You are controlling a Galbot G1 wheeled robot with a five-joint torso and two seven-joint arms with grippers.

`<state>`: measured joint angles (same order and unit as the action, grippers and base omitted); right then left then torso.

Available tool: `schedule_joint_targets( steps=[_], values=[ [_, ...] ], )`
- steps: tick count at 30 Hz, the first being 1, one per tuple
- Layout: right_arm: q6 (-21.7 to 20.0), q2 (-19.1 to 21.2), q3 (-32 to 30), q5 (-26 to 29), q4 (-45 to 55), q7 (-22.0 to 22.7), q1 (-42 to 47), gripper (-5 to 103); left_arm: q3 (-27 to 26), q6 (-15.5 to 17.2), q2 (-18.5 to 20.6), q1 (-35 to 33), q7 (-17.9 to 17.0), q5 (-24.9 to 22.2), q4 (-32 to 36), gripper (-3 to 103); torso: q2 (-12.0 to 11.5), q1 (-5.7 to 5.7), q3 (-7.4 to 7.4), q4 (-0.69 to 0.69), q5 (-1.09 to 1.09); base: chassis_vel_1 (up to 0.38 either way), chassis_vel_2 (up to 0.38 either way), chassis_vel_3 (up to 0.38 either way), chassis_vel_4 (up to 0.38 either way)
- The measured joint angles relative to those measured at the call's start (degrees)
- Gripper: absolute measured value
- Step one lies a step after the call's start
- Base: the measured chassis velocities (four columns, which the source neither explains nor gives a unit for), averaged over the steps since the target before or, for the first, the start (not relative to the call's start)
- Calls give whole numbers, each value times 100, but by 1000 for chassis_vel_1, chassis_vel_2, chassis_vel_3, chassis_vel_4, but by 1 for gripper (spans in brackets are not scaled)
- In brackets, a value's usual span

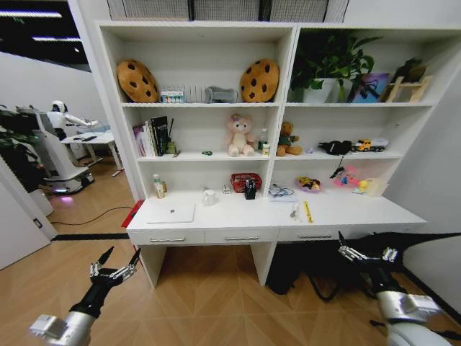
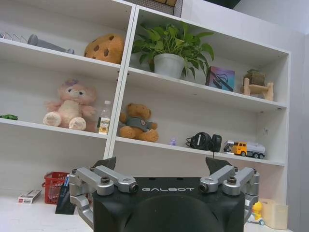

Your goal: Organize the objects on the table.

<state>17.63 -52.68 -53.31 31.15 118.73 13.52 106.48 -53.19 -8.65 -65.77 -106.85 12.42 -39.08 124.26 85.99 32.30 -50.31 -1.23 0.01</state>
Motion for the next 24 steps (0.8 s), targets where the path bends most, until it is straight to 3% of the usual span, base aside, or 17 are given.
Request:
schedule_joint_targets(
  steps=[10, 24],
  values=[
    [0, 0, 0, 0, 0, 0, 0, 100, 0, 0, 0, 0, -1, 0, 0, 100, 1, -1, 1, 1, -4, 110, 96, -94, -95],
    [0, 0, 0, 0, 0, 0, 0, 100, 0, 0, 1, 0, -1, 0, 0, 100, 0, 0, 0, 2, -1, 2, 5, -3, -2]
  ],
)
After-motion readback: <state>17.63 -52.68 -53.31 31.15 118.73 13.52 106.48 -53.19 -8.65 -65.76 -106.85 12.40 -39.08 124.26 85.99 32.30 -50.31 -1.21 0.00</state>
